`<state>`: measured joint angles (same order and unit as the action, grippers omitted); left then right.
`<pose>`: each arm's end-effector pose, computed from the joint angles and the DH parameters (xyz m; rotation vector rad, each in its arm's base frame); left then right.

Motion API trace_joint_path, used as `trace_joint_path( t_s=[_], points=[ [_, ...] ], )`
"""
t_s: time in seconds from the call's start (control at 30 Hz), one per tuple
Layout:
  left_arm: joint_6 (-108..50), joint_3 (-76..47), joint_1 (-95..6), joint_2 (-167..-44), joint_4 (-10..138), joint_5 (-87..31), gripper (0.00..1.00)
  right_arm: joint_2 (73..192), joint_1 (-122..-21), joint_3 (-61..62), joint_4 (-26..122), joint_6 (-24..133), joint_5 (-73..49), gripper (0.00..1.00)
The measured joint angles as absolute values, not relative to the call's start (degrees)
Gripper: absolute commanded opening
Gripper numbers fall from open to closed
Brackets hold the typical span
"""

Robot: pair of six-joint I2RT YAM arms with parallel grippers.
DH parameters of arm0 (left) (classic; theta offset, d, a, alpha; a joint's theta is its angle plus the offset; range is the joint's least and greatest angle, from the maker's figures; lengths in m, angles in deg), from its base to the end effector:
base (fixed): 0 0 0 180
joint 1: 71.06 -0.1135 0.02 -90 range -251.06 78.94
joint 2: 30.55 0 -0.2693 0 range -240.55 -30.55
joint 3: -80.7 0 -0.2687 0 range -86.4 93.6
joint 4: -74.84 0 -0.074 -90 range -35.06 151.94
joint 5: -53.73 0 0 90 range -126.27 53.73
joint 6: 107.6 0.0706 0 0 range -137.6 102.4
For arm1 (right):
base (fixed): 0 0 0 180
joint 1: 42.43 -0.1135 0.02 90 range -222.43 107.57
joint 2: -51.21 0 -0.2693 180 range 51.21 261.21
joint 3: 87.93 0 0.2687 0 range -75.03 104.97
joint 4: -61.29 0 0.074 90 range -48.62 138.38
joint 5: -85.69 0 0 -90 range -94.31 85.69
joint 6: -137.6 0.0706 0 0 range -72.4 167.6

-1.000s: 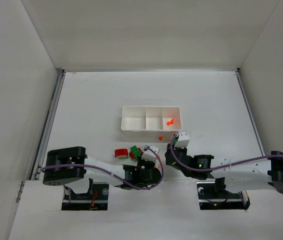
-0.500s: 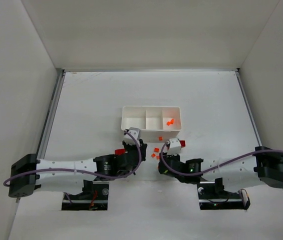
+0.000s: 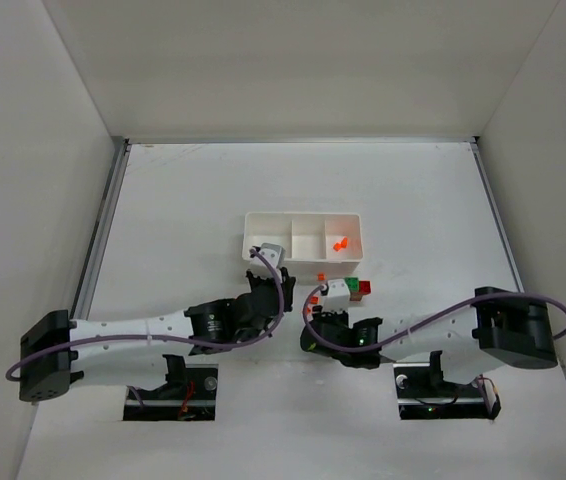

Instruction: Sort the legos into containers by color

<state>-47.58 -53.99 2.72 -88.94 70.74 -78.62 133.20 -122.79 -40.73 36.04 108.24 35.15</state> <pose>0.1186 -0.2374 0.2448 0.1900 1.8218 -0.6008 0.0890 0.2560 0.1155 -0.1774 2.3164 0.3064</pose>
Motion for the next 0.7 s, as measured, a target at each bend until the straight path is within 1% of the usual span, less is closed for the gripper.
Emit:
trace_joint_path(
  t_s=[0.07,0.2,0.3,0.47,0.7],
  points=[
    [-47.08,-53.56,1.96,-89.27,71.22,-78.10,0.17,134.25,-122.99,-39.85,35.30,108.79,35.81,0.29],
    [-46.49,-53.08,-0.12,-90.42,72.27,-76.74,0.17,136.48,-123.86,-38.19,34.32,109.95,37.88,0.20],
    [-46.20,-52.64,-1.52,-91.41,72.81,-75.76,0.17,137.27,-124.04,-37.67,33.79,111.21,39.32,0.16],
    [-45.70,-51.00,-3.73,-93.88,74.06,-73.57,0.17,135.50,-125.81,-37.89,30.47,113.53,41.16,0.15],
    [-44.32,-44.57,-6.54,-101.75,78.56,-68.54,0.18,121.47,-127.27,-41.75,26.40,115.98,43.28,0.15]
  ],
)
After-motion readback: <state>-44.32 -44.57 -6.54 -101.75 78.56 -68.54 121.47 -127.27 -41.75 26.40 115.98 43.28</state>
